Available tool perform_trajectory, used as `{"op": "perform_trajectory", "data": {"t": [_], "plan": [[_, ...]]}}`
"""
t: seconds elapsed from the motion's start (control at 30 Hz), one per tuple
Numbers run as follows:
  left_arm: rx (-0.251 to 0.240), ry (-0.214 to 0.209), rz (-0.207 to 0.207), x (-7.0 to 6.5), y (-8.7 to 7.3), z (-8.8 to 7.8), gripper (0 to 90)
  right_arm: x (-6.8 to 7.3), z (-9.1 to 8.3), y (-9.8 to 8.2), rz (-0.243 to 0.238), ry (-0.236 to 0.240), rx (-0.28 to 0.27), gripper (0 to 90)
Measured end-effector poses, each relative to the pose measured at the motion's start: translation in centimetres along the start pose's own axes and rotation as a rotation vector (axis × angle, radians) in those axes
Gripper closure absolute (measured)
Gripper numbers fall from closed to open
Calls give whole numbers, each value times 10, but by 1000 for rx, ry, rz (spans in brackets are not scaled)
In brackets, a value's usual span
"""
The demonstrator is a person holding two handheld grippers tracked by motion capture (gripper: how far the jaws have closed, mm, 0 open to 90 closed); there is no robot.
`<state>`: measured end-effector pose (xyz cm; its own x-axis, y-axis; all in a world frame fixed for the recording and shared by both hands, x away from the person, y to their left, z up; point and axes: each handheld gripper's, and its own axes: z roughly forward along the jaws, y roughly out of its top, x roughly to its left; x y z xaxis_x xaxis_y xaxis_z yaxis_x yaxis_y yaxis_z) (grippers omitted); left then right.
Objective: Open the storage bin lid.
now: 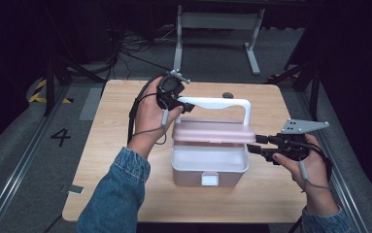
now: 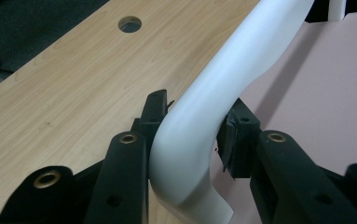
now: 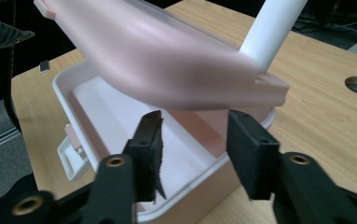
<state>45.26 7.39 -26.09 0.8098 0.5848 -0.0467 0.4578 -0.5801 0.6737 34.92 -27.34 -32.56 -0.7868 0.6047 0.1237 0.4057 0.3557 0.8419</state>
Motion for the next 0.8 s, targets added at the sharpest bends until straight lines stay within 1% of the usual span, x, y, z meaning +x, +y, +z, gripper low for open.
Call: {"op": "perform_trajectory", "data": {"t": [0.03,0.07,0.1,0.13,0.2,0.3,0.33,0.37,0.4,0.43,0.47,0.57,0.63,0.7,0.77,0.8], "plan": [[0,0,0,0,0,0,670,1,0,0,3,5,1,662],[0,2,4,0,0,0,670,1,0,0,3,5,1,662],[3,5,5,0,0,0,670,1,0,0,9,11,3,683],[1,4,4,0,0,0,670,2,0,0,9,18,10,725],[1,5,3,-1,0,0,670,3,0,1,5,25,1,779],[3,9,4,-1,-1,0,671,3,-1,2,-20,23,-23,871],[1,7,4,-1,-1,-1,671,3,-2,2,-22,22,-23,881],[-6,-6,-3,0,-2,0,671,3,-2,2,-29,17,-26,895],[-17,-21,-15,0,-2,0,654,3,-2,2,-32,16,-29,900],[-23,-25,-18,1,-2,0,608,2,-2,2,-33,18,-38,900],[-28,-23,-18,1,-2,0,576,2,-2,2,-36,18,-42,900],[-39,-18,-19,0,-3,0,529,2,-2,2,-36,16,-51,900],[-66,-13,-27,0,-5,-2,464,2,-2,2,-34,12,-57,900],[-121,-16,-43,2,-8,-6,387,2,-2,2,-29,11,-65,900],[-145,-18,-54,3,-12,-11,353,1,-2,2,-29,12,-68,900],[-154,-20,-54,4,-14,-14,348,1,-2,2,-25,14,-70,900]]}}
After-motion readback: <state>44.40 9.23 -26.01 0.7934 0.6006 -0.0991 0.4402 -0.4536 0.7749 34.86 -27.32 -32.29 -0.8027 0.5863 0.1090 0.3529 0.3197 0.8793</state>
